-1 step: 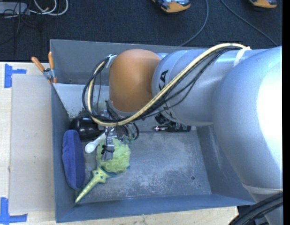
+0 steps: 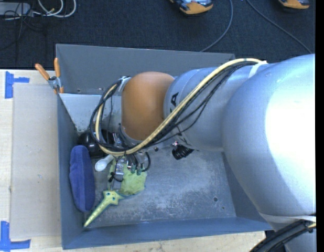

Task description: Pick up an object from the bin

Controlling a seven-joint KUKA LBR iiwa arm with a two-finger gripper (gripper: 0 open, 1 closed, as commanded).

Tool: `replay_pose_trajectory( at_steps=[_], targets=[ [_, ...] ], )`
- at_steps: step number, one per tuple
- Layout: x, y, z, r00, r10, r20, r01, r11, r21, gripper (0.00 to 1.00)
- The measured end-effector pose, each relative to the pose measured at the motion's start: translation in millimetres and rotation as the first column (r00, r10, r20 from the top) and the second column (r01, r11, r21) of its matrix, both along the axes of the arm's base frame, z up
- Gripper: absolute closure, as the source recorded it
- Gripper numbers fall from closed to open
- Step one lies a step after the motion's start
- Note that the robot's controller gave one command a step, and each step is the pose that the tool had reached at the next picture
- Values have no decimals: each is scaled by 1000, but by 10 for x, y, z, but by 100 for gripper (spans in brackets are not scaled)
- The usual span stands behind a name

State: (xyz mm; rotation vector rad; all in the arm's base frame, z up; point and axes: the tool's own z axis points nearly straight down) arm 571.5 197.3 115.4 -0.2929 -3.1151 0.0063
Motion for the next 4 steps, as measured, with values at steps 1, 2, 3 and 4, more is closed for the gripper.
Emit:
replay_pose_trajectory(
  at_steps=[1,2,3,4],
  targets=[
    [8,-2,9,1000,-4,2,4,1000,1,100],
    [24,-264,1667,998,57,11,-57,998,3,100],
    [-144,-845,1102,998,-56,5,56,998,0,100],
    [1,-1297,704,1000,-24,-1,24,1000,-3,100]
  ],
)
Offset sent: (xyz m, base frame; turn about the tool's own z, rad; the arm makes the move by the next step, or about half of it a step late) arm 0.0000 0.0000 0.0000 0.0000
